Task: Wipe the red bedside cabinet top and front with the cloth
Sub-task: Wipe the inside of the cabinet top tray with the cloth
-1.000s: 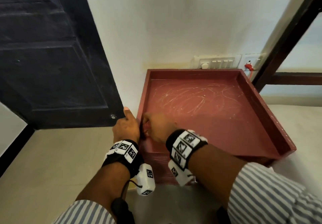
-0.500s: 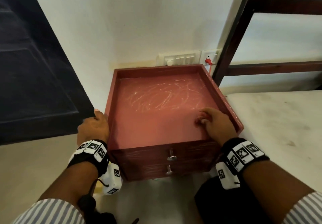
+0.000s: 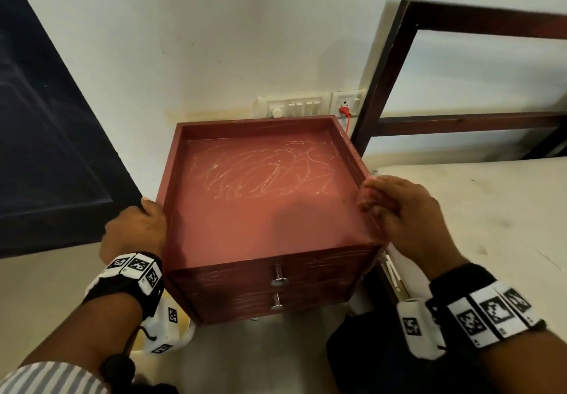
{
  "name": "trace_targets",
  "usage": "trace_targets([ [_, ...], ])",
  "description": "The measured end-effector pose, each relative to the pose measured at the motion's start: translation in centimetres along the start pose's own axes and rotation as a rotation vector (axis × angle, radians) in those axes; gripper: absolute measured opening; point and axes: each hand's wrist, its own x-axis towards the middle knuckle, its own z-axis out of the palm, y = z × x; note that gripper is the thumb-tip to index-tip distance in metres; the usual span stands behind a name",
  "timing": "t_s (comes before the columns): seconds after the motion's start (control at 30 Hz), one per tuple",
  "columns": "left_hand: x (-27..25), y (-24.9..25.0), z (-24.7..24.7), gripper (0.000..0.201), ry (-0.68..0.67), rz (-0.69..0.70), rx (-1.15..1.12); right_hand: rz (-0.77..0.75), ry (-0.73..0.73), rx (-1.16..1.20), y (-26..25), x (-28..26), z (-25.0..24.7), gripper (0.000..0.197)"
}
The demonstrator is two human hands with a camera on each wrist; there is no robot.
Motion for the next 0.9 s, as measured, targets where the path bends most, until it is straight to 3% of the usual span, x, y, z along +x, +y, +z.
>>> trace_targets([
  [0.2, -0.5, 0.6, 0.4, 0.062, 0.034, -0.004, 0.052, 0.124, -0.209, -0.201, 5.1, -0.3, -0.8, 0.046],
  [0.4, 0.1, 0.2, 0.9, 0.067, 0.035, -0.012, 0.082, 0.160, -0.396, -0.217, 6.5, 8.0, -0.9, 0.040],
  [0.6, 0.4, 0.2, 0.7, 0.067, 0.014, -0.027, 0.074, 0.161, -0.388, -0.240, 7.4, 12.7, 1.0, 0.045],
  [0.73, 0.1, 0.2, 0.6, 0.068, 0.012, -0.018, 0.076, 0.096, -0.336, -0.265, 6.6, 10.3, 0.6, 0.042],
  [0.9, 0.1, 0.2, 0.5, 0.068, -0.011, -0.013, 0.080, 0.020, -0.365, -0.296, 5.2, 3.4, -1.4, 0.036],
])
